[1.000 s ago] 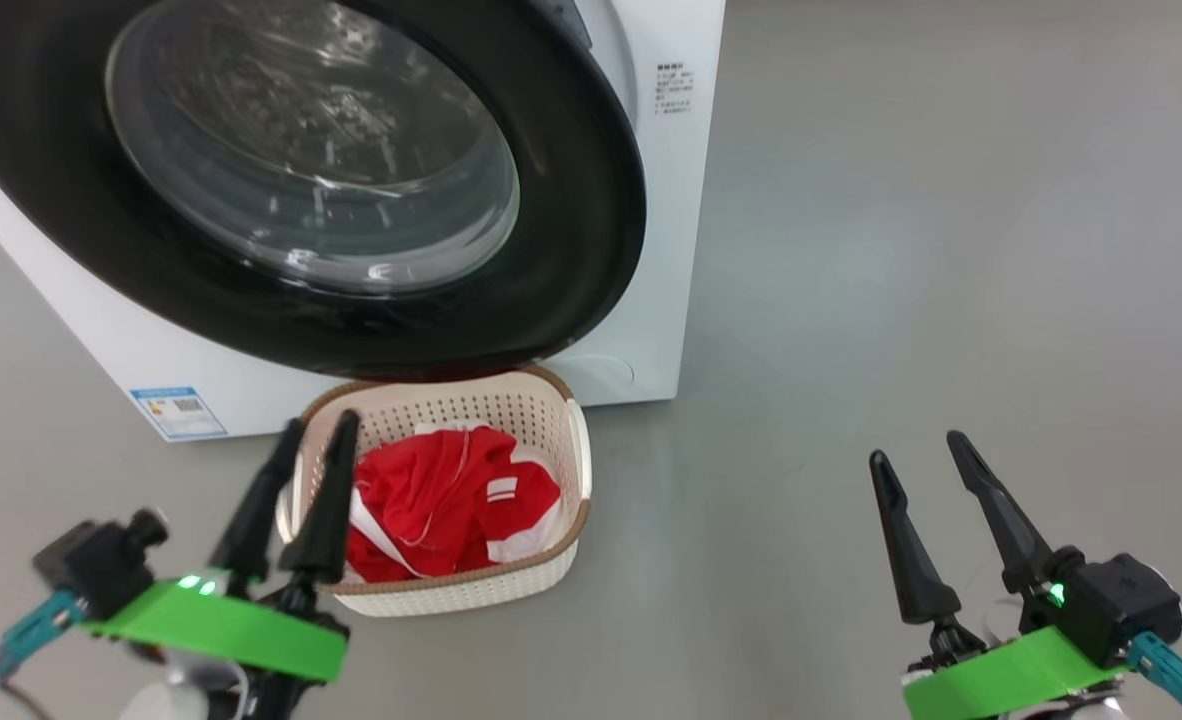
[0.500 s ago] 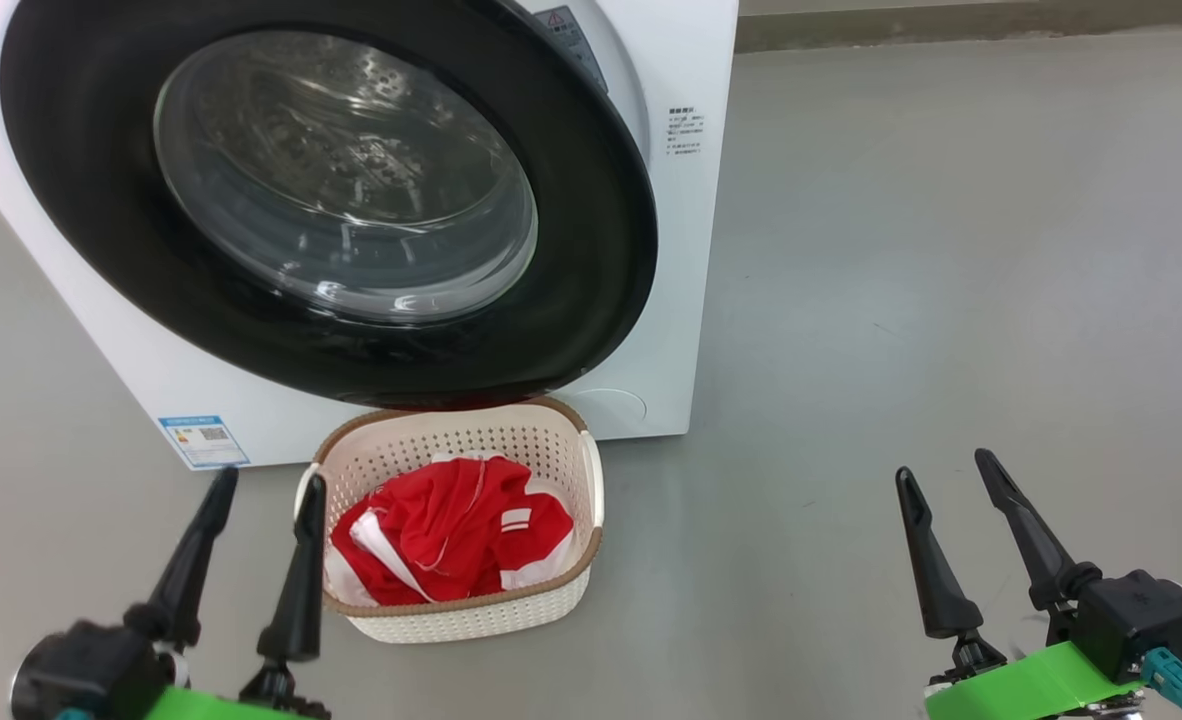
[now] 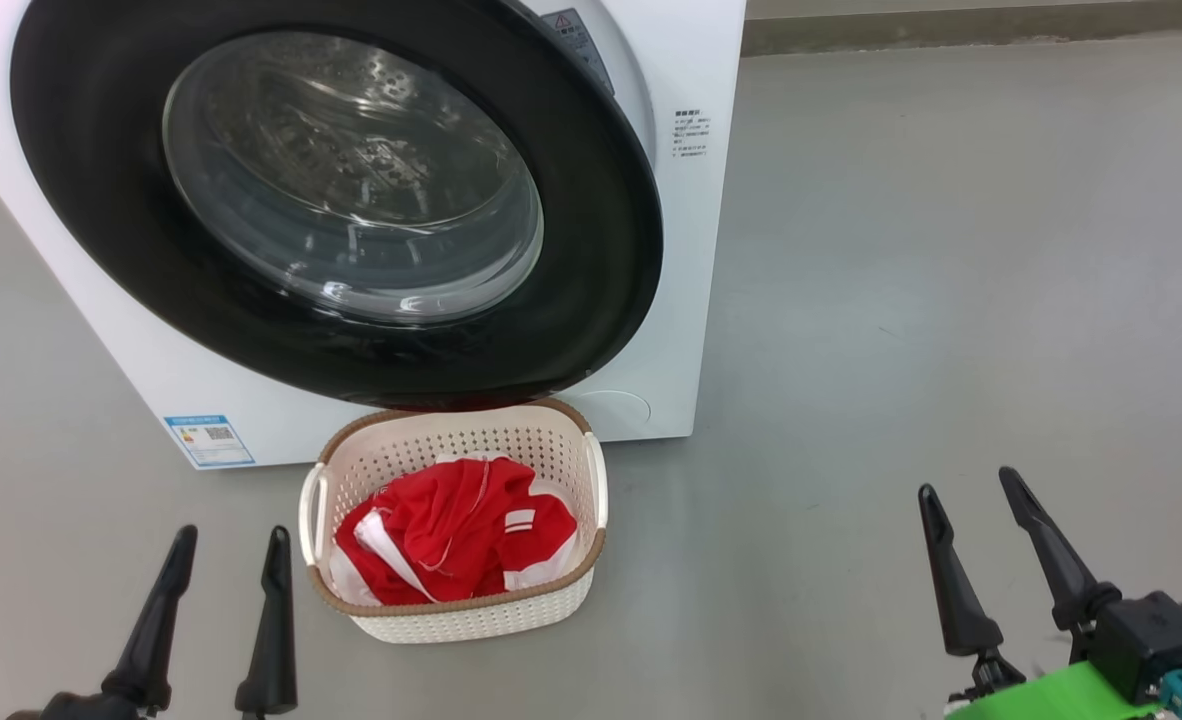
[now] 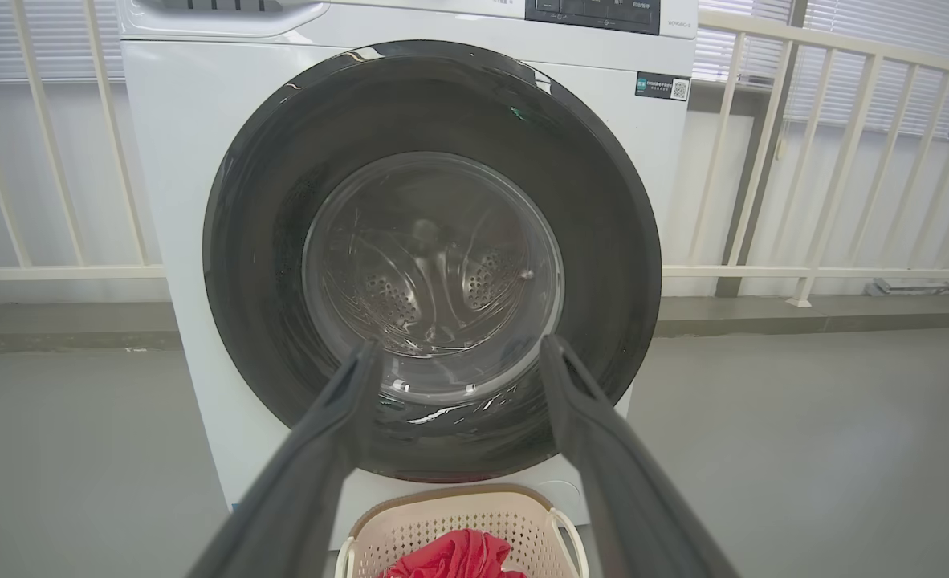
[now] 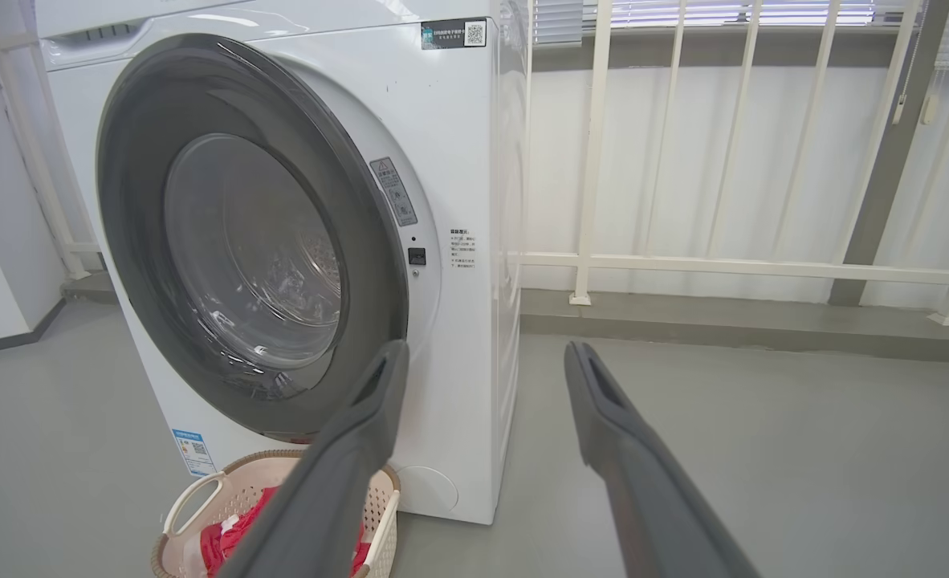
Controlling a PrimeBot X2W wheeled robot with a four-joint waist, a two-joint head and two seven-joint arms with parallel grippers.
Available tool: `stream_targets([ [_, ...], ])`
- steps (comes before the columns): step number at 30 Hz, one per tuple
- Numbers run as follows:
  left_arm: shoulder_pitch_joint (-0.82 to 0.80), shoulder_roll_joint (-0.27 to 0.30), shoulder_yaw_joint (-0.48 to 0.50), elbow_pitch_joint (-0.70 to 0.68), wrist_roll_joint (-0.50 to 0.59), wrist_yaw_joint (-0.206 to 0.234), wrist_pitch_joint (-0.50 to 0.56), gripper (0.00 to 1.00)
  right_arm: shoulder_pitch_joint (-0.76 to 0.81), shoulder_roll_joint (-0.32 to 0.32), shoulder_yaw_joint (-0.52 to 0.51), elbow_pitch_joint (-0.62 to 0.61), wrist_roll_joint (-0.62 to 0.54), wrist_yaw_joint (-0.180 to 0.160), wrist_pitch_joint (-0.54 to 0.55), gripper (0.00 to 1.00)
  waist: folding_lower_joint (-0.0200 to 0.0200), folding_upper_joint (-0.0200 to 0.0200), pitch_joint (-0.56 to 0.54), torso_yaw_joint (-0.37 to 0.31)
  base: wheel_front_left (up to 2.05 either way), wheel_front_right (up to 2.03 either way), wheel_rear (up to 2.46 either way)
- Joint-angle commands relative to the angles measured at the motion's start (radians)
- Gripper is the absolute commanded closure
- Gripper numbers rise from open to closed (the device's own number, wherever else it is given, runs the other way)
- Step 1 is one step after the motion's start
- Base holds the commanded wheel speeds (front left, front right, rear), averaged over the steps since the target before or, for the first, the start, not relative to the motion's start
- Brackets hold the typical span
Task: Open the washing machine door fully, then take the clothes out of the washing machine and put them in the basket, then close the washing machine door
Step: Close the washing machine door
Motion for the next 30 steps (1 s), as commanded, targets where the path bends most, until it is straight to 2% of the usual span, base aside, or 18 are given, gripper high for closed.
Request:
stream_targets([
  [1, -0.01, 0.001, 0.046, -0.033, 0.012, 0.002, -0.012, 0.0, 0.0, -0.013, 0.018, -0.031, -0.007, 0.006, -0.006, 0.0, 0.0, 0.0, -0.001, 0.0, 0.0, 0.0, 0.0],
  [14, -0.01, -0.052, 0.06, -0.026, 0.057, -0.039, -0.012, 0.0, -0.001, -0.013, 0.027, -0.039, 0.012, 0.006, -0.006, 0.0, 0.0, 0.0, 0.003, 0.015, 0.0, 0.0, 0.0],
  [15, -0.01, -0.056, 0.059, -0.027, 0.06, -0.041, -0.012, 0.0, -0.002, -0.013, 0.028, -0.039, 0.014, 0.006, -0.006, 0.15, 0.0, 0.0, 0.004, 0.018, 0.0, 0.0, 0.0],
  [16, -0.01, -0.058, 0.059, -0.028, 0.062, -0.044, -0.012, 0.0, -0.003, -0.013, 0.029, -0.038, 0.016, 0.006, -0.006, 0.56, 0.0, 0.0, 0.005, 0.02, 0.0, 0.0, 0.0],
  [17, -0.01, -0.061, 0.058, -0.03, 0.064, -0.046, -0.012, 0.0, -0.004, -0.013, 0.031, -0.037, 0.017, 0.006, -0.006, 0.83, 0.0, 0.0, 0.006, 0.023, 0.0, 0.0, 0.0],
  [18, -0.011, -0.064, 0.057, -0.032, 0.067, -0.049, -0.012, 0.0, -0.006, -0.013, 0.034, -0.037, 0.018, 0.006, -0.006, 1.0, 0.0, 0.0, 0.009, 0.026, 0.0, 0.0, 0.0],
  [30, -0.037, -0.093, 0.039, -0.047, 0.082, -0.068, -0.012, 0.0, -0.109, -0.013, 0.113, 0.014, 0.012, 0.006, -0.006, 1.0, 0.0, 0.0, 0.046, 0.078, 0.0, 0.0, 0.0],
])
